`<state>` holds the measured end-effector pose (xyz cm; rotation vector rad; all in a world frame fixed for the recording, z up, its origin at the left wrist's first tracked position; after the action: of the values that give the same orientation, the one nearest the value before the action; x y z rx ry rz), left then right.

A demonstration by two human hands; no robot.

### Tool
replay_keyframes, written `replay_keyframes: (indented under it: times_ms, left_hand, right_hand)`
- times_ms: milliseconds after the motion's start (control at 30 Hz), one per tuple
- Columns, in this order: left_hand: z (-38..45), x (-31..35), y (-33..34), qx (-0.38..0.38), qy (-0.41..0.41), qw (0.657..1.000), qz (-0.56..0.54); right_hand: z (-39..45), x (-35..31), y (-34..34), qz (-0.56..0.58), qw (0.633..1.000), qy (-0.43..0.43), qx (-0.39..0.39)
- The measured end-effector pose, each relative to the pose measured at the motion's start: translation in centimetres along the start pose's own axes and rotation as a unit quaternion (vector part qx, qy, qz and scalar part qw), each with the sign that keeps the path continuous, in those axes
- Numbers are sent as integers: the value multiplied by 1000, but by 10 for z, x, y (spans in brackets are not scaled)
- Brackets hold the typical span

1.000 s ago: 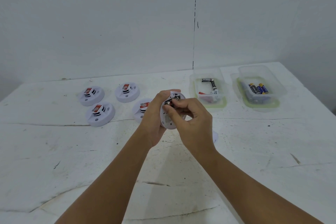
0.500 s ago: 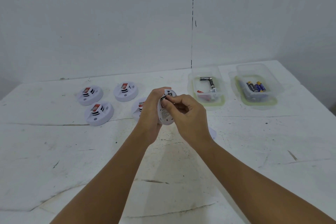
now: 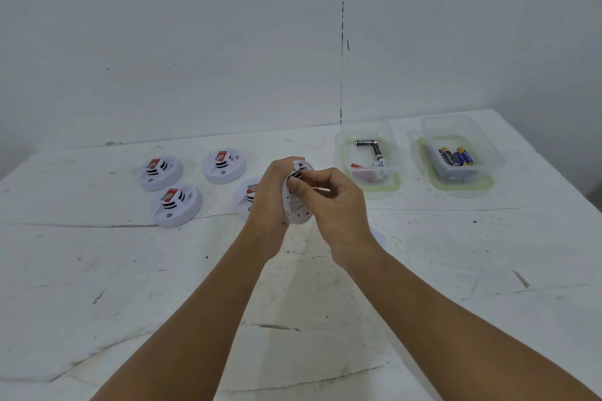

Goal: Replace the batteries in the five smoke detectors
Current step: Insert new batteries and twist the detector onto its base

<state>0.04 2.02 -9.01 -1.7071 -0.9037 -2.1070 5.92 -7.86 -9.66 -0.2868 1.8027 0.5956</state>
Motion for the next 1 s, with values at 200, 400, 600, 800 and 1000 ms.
replay_keyframes:
  times_ms: [200, 400, 600, 800, 1000]
  left_hand:
    - [-3, 2, 1, -5, -6, 1000, -21]
    - [-3, 2, 1, -9, -9, 1000, -12]
    - [-4, 1, 3, -29, -9, 1000, -10]
    - [-4, 1, 3, -54, -6, 998, -3]
    - [-6, -3, 1, -49, -15, 999, -3]
  right_hand:
    - [6, 6, -4, 25, 998, 58, -9]
    - [12, 11, -3, 51, 987, 147, -40]
    - [13, 11, -2, 77, 970, 217, -75]
    - [19, 13, -4, 58, 957, 270, -94]
    - [22, 18, 0, 29, 951, 286, -112]
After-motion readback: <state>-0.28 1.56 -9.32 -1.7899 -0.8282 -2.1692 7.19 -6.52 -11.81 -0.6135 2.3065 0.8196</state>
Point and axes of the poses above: each hand's wrist, its own z-axis towards the middle knuckle, its own y-axis out of the palm, x = y × z, the point moved 7 cm from there along z, towards the middle knuckle, and after that the axes turned 14 degrees about y, right-handed, at the moved point
